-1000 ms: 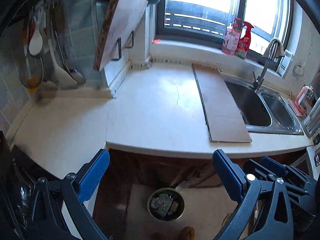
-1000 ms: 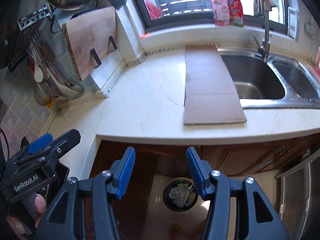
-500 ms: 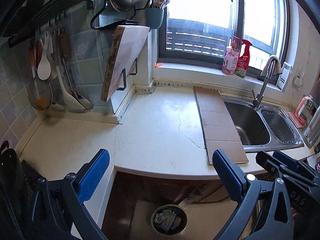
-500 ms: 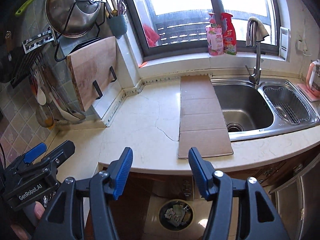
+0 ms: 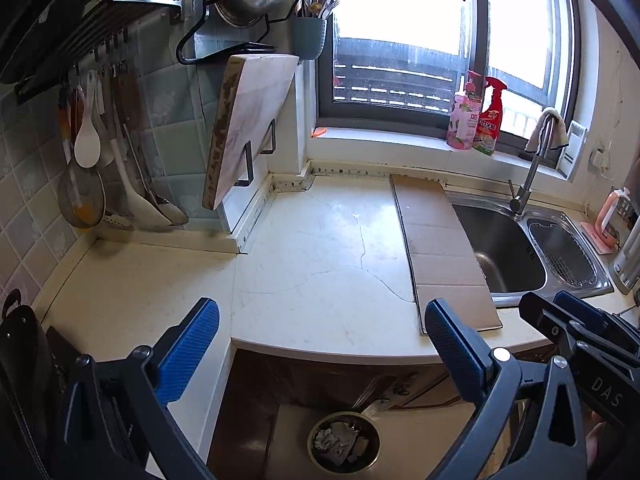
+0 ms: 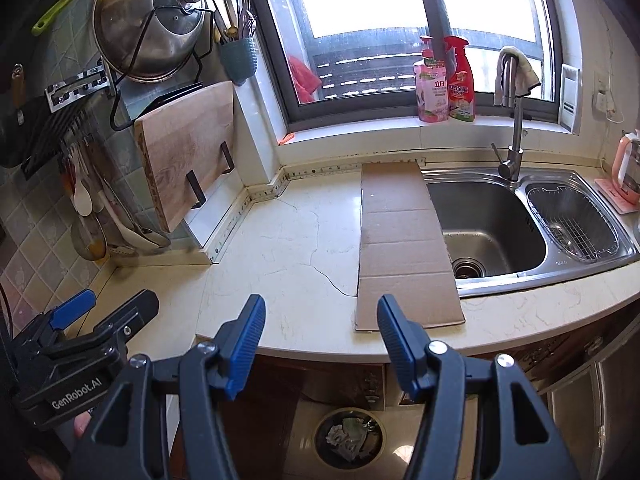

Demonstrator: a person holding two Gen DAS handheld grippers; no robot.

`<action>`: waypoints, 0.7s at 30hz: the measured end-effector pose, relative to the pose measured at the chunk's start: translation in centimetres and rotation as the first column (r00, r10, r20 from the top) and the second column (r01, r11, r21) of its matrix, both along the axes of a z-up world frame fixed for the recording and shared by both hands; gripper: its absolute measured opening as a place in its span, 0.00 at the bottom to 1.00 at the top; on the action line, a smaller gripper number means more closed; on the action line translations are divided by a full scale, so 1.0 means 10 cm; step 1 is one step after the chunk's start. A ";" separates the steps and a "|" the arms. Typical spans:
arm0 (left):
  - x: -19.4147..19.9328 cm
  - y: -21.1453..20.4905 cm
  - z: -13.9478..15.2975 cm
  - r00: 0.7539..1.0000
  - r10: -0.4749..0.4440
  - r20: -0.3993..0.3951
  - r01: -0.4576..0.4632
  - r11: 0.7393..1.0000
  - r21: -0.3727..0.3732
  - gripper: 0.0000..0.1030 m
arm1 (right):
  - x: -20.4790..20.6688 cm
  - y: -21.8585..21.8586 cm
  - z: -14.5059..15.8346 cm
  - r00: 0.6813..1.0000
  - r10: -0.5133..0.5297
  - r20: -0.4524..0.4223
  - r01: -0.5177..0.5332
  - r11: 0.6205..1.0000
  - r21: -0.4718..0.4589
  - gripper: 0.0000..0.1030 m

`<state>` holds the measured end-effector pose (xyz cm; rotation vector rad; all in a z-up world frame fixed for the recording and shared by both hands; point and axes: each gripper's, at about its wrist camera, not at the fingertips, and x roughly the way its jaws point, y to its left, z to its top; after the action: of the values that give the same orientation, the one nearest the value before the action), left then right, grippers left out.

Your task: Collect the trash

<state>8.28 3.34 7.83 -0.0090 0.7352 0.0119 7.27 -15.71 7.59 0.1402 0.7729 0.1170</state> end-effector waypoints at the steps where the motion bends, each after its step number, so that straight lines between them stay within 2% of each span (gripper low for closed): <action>1: 0.01 0.00 -0.01 1.000 0.001 -0.001 -0.001 1.000 0.001 0.99 | 0.00 0.00 0.00 1.000 0.000 -0.001 0.000 1.000 0.000 0.57; 21: 0.01 -0.03 0.00 1.000 0.006 -0.002 -0.006 1.000 0.003 0.99 | 0.07 0.06 -0.02 1.000 0.020 -0.008 -0.020 1.000 -0.018 0.57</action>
<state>8.41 3.01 7.80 -0.0087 0.7376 0.0184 7.97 -15.15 7.41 0.1159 0.7833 0.1285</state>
